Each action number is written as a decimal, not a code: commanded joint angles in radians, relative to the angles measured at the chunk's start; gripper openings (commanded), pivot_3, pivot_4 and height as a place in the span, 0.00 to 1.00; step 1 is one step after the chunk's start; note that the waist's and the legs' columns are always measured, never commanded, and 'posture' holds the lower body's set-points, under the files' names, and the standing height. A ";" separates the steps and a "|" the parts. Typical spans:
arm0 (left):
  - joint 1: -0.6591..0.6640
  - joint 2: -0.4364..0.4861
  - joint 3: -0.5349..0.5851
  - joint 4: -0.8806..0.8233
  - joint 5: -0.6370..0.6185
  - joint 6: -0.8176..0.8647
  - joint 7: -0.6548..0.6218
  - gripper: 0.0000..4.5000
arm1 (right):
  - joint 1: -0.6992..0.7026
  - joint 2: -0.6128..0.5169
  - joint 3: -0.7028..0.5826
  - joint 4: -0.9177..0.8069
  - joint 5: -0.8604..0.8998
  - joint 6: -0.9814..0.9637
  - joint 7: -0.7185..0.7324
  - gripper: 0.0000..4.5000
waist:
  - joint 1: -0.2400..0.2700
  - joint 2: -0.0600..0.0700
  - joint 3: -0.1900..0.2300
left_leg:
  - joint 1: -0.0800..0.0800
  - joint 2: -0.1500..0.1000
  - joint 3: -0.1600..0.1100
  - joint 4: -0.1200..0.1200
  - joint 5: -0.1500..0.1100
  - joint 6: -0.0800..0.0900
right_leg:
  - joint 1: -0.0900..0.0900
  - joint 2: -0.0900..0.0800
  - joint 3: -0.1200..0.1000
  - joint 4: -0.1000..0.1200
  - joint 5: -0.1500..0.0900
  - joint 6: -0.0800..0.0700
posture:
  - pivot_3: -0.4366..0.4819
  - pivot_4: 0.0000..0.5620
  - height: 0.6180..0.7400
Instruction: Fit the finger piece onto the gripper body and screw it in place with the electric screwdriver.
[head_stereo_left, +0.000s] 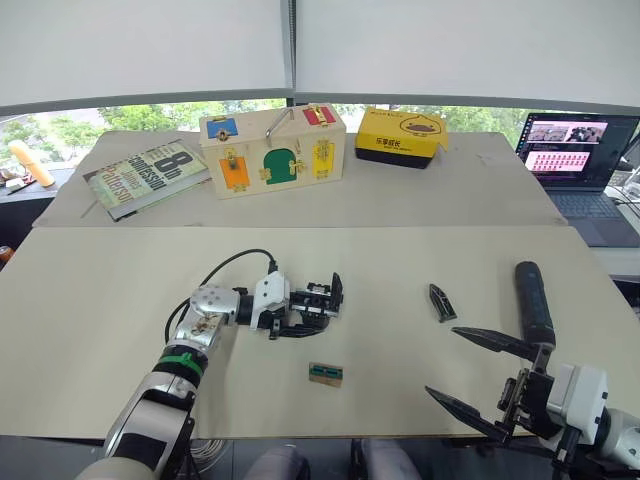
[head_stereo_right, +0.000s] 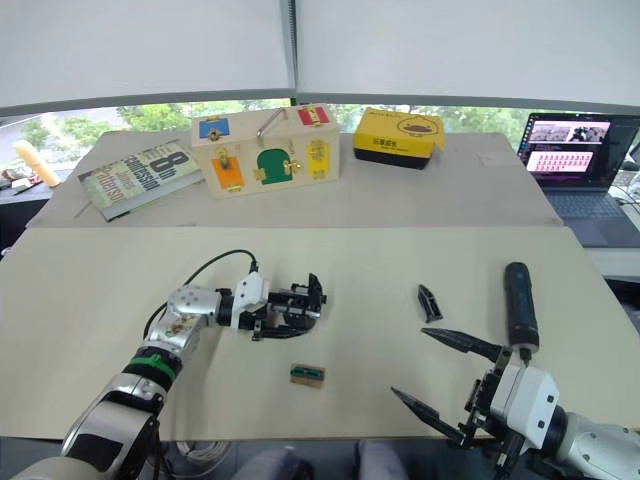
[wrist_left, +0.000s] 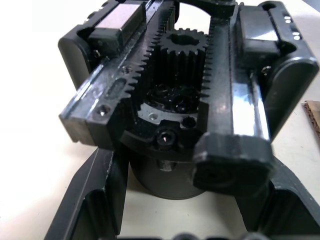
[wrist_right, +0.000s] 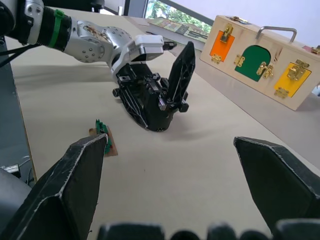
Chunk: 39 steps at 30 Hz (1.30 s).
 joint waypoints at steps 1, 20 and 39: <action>0.093 -0.005 0.062 -0.224 -0.046 0.088 0.136 0.51 | 0.002 0.007 0.002 -0.036 -0.001 -0.033 -0.005 1.00 | 0.001 0.000 0.000 | 0.000 0.000 0.000 0.000 0.000 0.000 | 0.000 0.000 0.000 0.000 0.000 0.000 | 0.48 0.27 1.00; 0.330 -0.167 0.024 -0.727 0.093 0.560 0.779 0.51 | -0.088 -0.050 0.017 -0.027 0.037 0.031 -0.008 1.00 | 0.029 -0.001 0.001 | -0.001 -0.001 0.000 0.000 0.000 0.000 | 0.000 0.000 0.001 -0.001 0.000 0.001 | 0.48 0.27 1.00; 0.354 -0.077 0.002 -0.692 0.068 0.569 0.703 1.00 | -0.088 -0.036 0.015 0.017 0.022 -0.004 0.021 1.00 | 0.029 0.000 0.000 | 0.001 -0.001 0.001 0.000 0.000 0.000 | 0.001 0.000 0.001 -0.001 0.000 0.001 | 0.48 0.27 1.00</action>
